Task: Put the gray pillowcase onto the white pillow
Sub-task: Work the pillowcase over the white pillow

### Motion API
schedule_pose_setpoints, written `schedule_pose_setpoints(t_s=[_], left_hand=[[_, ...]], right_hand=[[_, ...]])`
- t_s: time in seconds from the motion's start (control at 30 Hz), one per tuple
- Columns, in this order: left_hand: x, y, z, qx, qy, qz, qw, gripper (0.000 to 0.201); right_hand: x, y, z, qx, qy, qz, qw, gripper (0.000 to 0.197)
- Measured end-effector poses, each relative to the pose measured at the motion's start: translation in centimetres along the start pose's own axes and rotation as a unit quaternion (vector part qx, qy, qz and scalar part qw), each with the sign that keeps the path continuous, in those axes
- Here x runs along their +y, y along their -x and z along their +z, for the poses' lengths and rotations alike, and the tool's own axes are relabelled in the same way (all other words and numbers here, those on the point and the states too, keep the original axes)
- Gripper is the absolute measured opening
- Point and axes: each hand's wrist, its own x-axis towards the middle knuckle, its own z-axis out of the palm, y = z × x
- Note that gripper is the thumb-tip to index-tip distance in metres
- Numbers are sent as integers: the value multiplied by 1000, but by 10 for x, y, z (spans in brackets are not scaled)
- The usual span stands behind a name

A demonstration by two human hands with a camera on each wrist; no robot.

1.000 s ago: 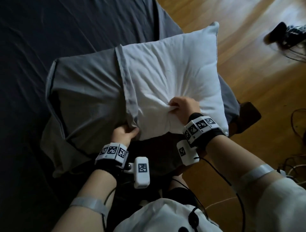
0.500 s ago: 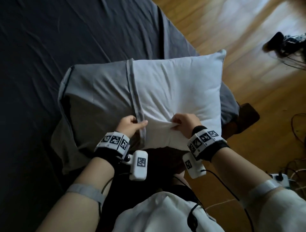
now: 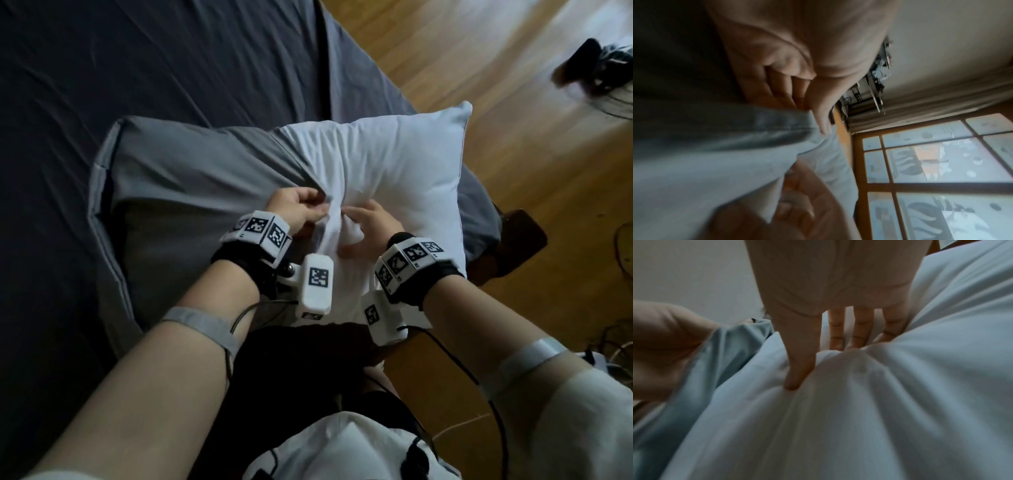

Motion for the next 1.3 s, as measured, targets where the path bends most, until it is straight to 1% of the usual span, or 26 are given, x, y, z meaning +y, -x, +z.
schedule_pose_setpoints(t_s=[0.07,0.13,0.17,0.2,0.23,0.27,0.33,0.37,0.4,0.43,0.53,0.6,0.67,0.73,0.8,0.87,0.93,1.0,1.07,1.13,1.2,1.27,1.3], left_hand=[[-8,4,2,-44,0,-16,999,27],[-19,4,-5,-76,-39,-28,996,13],[-25,5,-10,-86,-63,-30,994,13],[-30,8,-14,-96,-78,-34,992,19],[-34,10,-18,-106,-82,-42,990,23],[-38,13,-22,-116,-83,-49,989,24],[-43,19,-26,-139,-88,-57,985,25],[-44,23,-27,-147,-88,-62,983,25],[-45,26,-28,-154,-86,-66,982,25],[-47,30,-29,-162,-83,-68,981,25],[-53,43,-34,-191,-73,-75,976,26],[-57,54,-38,-209,-63,-74,973,26],[-63,64,-42,-216,-62,-70,972,26],[-69,74,-45,-220,-69,-65,971,26],[-74,86,-48,-227,-77,-58,969,25],[-77,96,-51,-234,-95,-46,966,23],[-75,107,-55,-237,-106,-35,965,20],[-67,116,-58,-215,-87,-25,972,16],[-53,120,-59,-146,-30,-5,989,13],[-37,124,-60,-61,22,35,997,13],[-22,127,-61,9,44,73,996,14],[-11,130,-59,42,53,89,994,14],[-8,131,-59,52,48,88,994,14]], right_hand=[[8,1,-3,-13,-21,-4,1000,74],[9,-2,-10,-23,-22,-14,999,62],[6,-5,-15,-25,-6,-25,999,51],[1,-8,-21,-16,10,-28,999,41],[-5,-13,-28,8,17,-29,999,36],[-13,-18,-35,48,11,-30,998,38],[-28,-27,-48,137,-8,-47,989,51],[-35,-31,-55,164,-3,-60,985,59],[-42,-36,-60,175,15,-65,982,64],[-49,-39,-65,174,38,-62,982,70],[-59,-47,-75,128,81,-8,988,82],[-61,-44,-73,93,94,21,991,87],[-61,-34,-69,75,124,39,989,89],[-63,-18,-67,71,167,51,982,88],[-66,4,-61,73,190,53,978,82],[-69,29,-54,75,175,52,980,74],[-69,52,-46,79,157,55,983,70],[-70,72,-40,93,145,53,984,68],[-71,89,-35,105,136,51,984,67],[-68,106,-27,107,118,56,986,66],[-61,117,-19,108,91,65,988,72],[-55,131,-12,108,68,78,989,80],[-52,137,-8,109,64,85,988,77]])
